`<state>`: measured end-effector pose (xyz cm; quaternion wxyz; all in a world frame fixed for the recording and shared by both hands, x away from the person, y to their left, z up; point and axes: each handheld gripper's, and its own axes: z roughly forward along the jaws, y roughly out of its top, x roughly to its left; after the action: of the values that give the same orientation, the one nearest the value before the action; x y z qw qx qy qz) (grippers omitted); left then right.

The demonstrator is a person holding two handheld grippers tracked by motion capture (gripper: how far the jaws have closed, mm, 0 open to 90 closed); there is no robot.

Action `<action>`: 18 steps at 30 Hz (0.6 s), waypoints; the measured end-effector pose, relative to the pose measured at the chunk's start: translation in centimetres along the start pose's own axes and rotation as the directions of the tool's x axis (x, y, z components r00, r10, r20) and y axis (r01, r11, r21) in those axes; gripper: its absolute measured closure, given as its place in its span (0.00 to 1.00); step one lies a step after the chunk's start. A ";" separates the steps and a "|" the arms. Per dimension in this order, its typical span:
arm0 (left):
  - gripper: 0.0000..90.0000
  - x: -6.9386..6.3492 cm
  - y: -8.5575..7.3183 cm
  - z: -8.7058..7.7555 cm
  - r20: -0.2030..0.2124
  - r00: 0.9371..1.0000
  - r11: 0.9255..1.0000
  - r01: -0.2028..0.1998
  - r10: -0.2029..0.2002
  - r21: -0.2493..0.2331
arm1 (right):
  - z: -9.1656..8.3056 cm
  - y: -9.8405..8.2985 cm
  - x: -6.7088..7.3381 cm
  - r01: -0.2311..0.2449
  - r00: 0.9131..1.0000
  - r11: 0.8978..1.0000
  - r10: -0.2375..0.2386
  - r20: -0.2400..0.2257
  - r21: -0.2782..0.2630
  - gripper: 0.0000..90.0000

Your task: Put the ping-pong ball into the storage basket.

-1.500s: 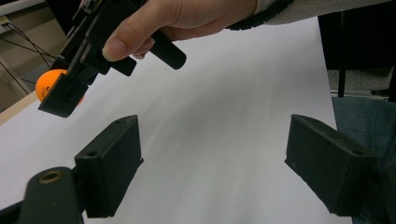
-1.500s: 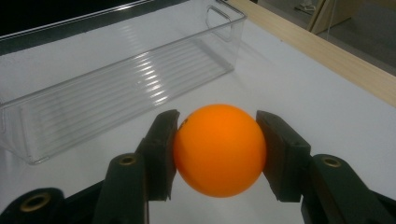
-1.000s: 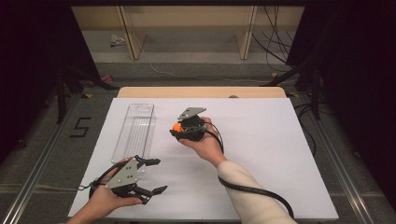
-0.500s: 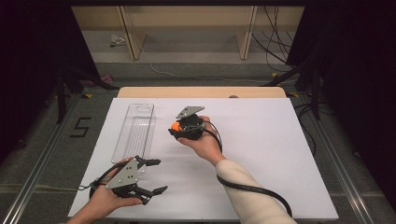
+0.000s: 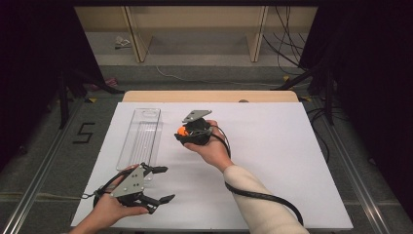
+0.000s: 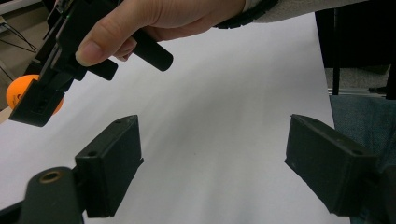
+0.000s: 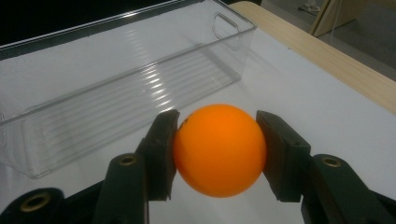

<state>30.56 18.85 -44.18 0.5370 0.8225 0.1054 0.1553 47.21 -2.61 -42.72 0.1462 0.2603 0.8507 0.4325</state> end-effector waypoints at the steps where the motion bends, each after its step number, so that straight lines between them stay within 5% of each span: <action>1: 0.20 0.0 0.0 0.0 -0.001 1.000 1.000 0.002 -0.002 -0.001 | 0.0 0.0 0.0 0.000 1.000 1.000 0.000 -0.001 0.001 0.57; 18: 0.20 0.0 0.0 0.0 0.005 1.000 1.000 0.002 -0.002 -0.001 | 0.9 1.7 0.4 0.022 1.000 1.000 -0.022 -0.006 0.003 0.57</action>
<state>30.54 18.83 -44.20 0.5377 0.8225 0.1049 0.1529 47.80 -0.95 -41.87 0.1479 0.2501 0.8546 0.4304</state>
